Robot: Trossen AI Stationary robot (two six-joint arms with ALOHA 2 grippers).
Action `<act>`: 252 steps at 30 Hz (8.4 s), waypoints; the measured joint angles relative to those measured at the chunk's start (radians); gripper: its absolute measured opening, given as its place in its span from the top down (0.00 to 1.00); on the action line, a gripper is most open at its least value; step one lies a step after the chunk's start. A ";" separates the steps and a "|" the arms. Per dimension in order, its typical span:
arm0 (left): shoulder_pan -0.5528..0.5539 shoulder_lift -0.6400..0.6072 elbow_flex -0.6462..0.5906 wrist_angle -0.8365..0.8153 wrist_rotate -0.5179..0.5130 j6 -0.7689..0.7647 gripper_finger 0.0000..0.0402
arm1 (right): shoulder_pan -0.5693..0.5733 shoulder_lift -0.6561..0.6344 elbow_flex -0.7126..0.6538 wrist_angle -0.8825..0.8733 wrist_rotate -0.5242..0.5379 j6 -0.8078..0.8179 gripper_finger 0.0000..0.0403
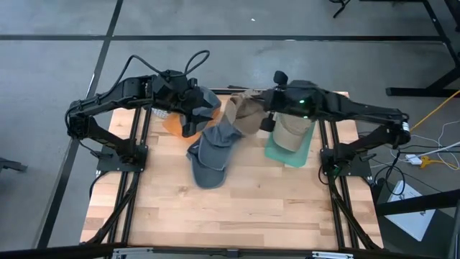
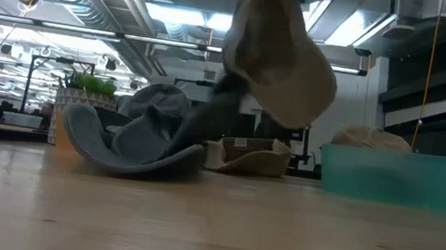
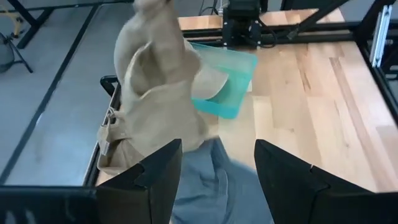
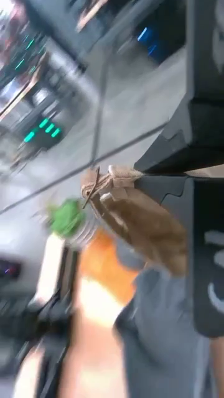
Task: Pick & Place hat
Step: Put the brown cap into the blue bin
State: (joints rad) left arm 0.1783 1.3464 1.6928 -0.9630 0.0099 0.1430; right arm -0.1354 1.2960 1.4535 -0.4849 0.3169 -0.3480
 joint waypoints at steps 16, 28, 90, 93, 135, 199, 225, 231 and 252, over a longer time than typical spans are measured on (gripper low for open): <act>-0.023 0.000 0.000 0.141 0.090 0.110 0.51 | -0.032 -0.131 0.000 0.047 -0.363 0.083 0.99; -0.030 0.098 0.000 0.243 0.140 -0.261 0.51 | -0.032 -0.084 0.000 0.065 -0.362 0.086 0.99; -0.055 0.155 0.001 0.277 -0.127 -0.067 0.99 | -0.032 -0.065 -0.001 0.052 -0.408 0.329 0.97; -0.060 0.153 0.001 0.256 -0.173 -0.052 0.99 | -0.031 -0.056 -0.001 0.029 -0.408 0.384 0.97; -0.212 -0.023 0.000 0.191 -0.044 0.447 0.99 | -0.031 0.176 -0.001 0.076 -0.884 0.505 0.42; -0.084 0.096 0.001 0.154 -0.006 -0.014 0.34 | -0.012 0.077 -0.001 -0.028 -0.475 0.097 0.98; -0.017 0.180 0.001 0.193 0.066 0.081 0.54 | -0.009 0.077 -0.001 0.010 -0.556 0.132 0.98; -0.017 0.180 0.001 0.231 0.118 0.126 0.71 | -0.009 0.077 -0.001 0.015 -0.585 0.131 0.98; 0.002 0.183 0.001 0.262 0.230 0.193 0.35 | -0.008 0.078 -0.001 0.016 -0.662 0.104 0.98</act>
State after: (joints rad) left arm 0.1799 1.5299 1.6936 -0.7011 0.2403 0.3360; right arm -0.1432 1.3735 1.4525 -0.4686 -0.3449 -0.2436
